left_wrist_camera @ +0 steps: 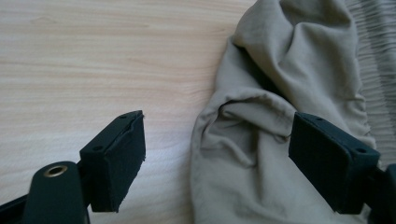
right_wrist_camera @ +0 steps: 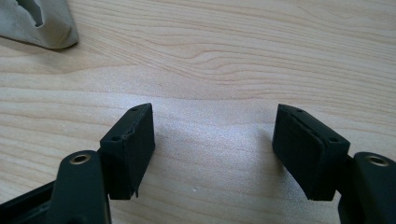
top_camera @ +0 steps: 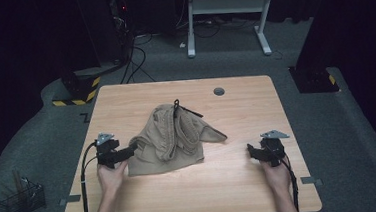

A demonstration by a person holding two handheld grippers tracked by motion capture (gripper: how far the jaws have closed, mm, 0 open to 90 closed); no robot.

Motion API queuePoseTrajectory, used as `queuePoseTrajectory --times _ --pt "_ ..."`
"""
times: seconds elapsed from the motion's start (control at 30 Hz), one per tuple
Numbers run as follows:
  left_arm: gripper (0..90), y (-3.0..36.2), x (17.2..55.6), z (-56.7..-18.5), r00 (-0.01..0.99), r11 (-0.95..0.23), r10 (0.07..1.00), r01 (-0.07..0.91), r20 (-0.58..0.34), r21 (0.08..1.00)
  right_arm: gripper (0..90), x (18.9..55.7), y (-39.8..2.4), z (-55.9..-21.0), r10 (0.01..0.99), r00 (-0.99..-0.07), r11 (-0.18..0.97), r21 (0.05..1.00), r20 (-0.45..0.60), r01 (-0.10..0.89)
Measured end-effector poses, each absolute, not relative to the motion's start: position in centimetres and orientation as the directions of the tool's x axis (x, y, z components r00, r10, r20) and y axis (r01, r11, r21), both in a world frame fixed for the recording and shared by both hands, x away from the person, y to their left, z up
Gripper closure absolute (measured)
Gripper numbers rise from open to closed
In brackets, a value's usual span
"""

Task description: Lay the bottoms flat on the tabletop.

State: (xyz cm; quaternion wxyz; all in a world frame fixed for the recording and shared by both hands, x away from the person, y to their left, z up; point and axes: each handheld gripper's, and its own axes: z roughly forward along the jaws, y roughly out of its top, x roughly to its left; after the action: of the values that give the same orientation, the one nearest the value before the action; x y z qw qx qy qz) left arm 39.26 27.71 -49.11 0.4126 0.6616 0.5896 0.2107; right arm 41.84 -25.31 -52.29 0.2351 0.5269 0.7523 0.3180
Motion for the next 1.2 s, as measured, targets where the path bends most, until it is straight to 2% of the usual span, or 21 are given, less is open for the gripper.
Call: queuePoseTrajectory --times 0.5,0.73,0.83,1.07,1.17,1.2 --pt "16.6 24.8 42.3 -48.0 0.301 -0.045 0.937 0.604 -0.175 0.796 29.8 41.8 -25.3 -52.3 0.942 -0.334 0.241 0.726 -0.017 0.644" --pt "18.5 23.4 43.7 -48.2 0.312 -0.074 0.937 0.618 -0.158 0.783 29.8 41.8 -25.3 -52.3 0.943 -0.332 0.24 0.727 -0.018 0.643" --pt "20.3 22.9 44.5 -48.8 0.304 -0.057 0.935 0.636 -0.183 0.769 29.8 41.8 -25.3 -52.3 0.943 -0.332 0.24 0.727 -0.018 0.643" --pt "29.9 21.4 45.9 -50.4 0.309 -0.139 0.945 0.679 -0.109 0.721 29.8 41.8 -25.3 -52.3 0.943 -0.332 0.24 0.727 -0.017 0.644" --pt "42.1 20.8 46.1 -51.0 0.328 -0.175 0.941 0.687 -0.086 0.705 29.8 41.8 -25.2 -52.3 0.944 -0.331 0.238 0.726 -0.016 0.645" --pt "43.6 20.6 46.2 -51.3 0.33 -0.181 0.941 0.688 -0.08 0.703 29.8 41.8 -25.2 -52.3 0.944 -0.33 0.238 0.726 -0.016 0.645"
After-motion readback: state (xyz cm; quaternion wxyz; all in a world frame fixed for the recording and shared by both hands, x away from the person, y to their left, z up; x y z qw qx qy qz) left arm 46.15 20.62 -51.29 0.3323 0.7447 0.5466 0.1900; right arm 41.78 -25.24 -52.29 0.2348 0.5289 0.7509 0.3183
